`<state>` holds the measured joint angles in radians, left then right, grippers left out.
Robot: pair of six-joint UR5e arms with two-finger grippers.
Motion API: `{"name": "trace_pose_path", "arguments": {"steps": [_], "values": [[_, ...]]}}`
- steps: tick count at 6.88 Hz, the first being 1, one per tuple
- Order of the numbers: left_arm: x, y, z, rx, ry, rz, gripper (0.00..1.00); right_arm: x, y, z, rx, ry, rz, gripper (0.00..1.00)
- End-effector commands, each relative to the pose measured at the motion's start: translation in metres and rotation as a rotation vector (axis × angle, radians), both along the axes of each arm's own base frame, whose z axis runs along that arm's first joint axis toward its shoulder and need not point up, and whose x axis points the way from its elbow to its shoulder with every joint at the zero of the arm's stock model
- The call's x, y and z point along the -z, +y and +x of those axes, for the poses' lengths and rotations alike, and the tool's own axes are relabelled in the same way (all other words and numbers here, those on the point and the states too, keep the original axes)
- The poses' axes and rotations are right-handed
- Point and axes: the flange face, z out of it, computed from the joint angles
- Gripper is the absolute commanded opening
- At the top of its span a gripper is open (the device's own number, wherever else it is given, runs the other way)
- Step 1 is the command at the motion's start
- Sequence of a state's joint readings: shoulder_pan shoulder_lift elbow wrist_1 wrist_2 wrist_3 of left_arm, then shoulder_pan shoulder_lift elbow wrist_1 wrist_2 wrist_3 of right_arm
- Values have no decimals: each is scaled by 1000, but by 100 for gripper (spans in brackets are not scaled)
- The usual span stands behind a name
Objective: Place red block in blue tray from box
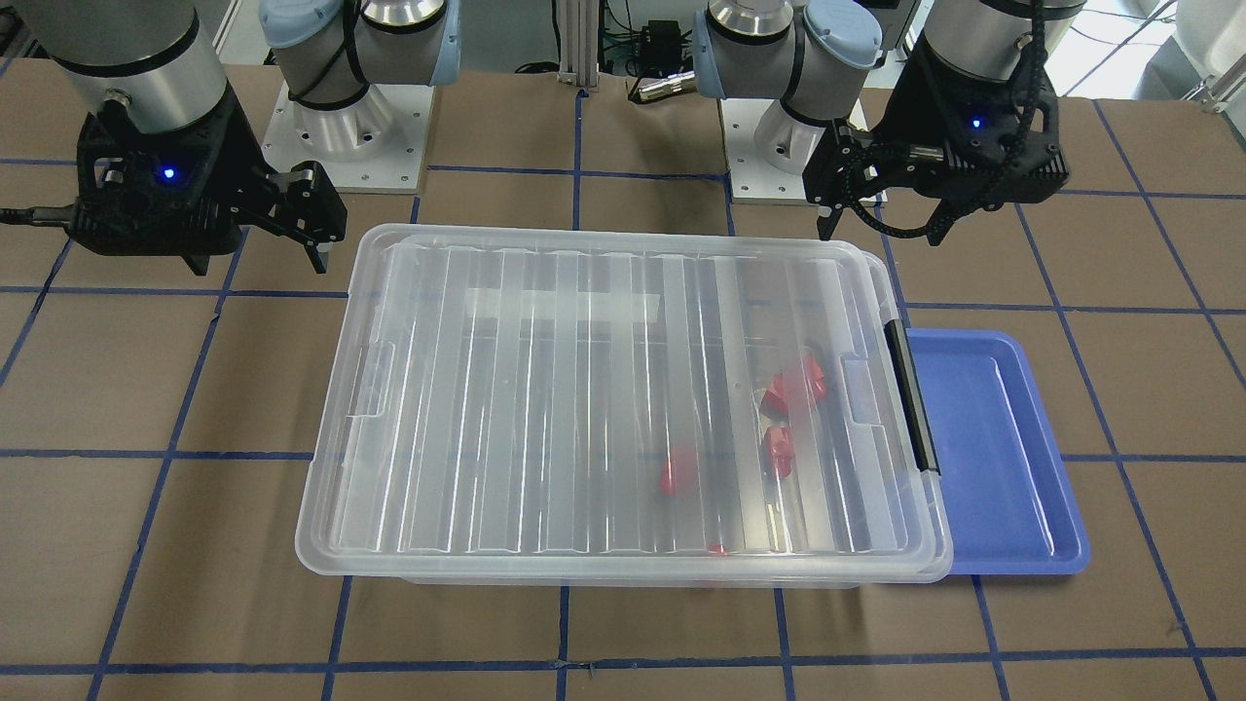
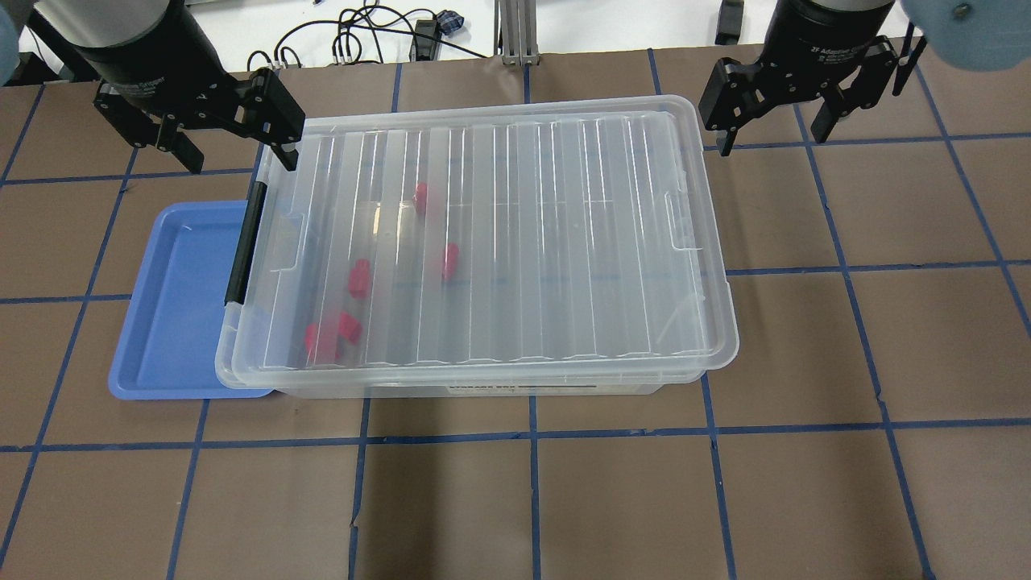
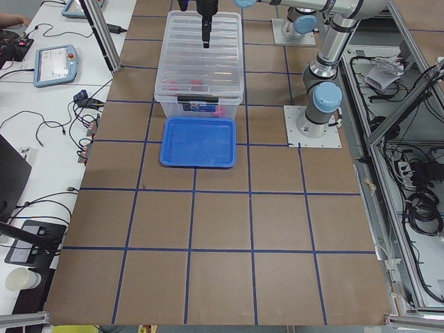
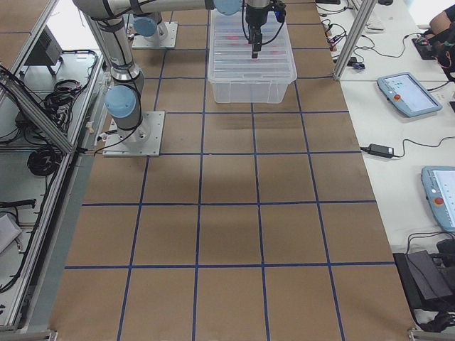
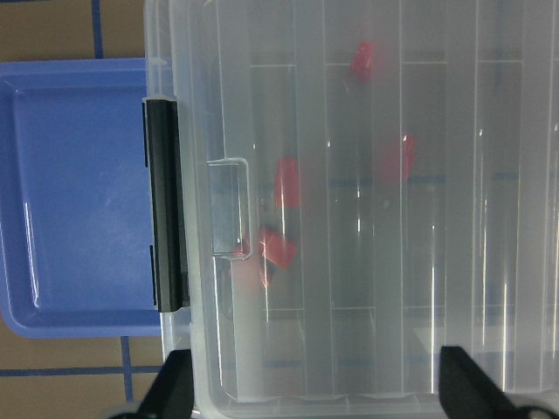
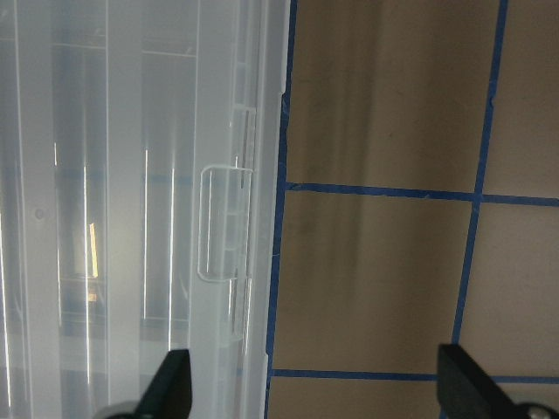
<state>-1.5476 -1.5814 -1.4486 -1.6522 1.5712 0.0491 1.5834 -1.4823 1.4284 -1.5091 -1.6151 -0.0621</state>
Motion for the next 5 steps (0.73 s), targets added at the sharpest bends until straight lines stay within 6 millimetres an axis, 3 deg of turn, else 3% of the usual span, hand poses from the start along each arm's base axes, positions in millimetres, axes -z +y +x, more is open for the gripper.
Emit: {"name": "trace_pose_path", "arguments": {"steps": [1,3,4,5], "values": [[0,1,0,0,-1,0,100,28,-13,-1,6,-10,33,100],[1,3,0,0,-1,1,100,103,-40,-2,4,-7,26,100],[1,3,0,0,-1,1,100,133,-48,-1,1,-9,-27,100],[1,3,0,0,-3,1,100,149,-46,-1,1,-9,-53,100]]}}
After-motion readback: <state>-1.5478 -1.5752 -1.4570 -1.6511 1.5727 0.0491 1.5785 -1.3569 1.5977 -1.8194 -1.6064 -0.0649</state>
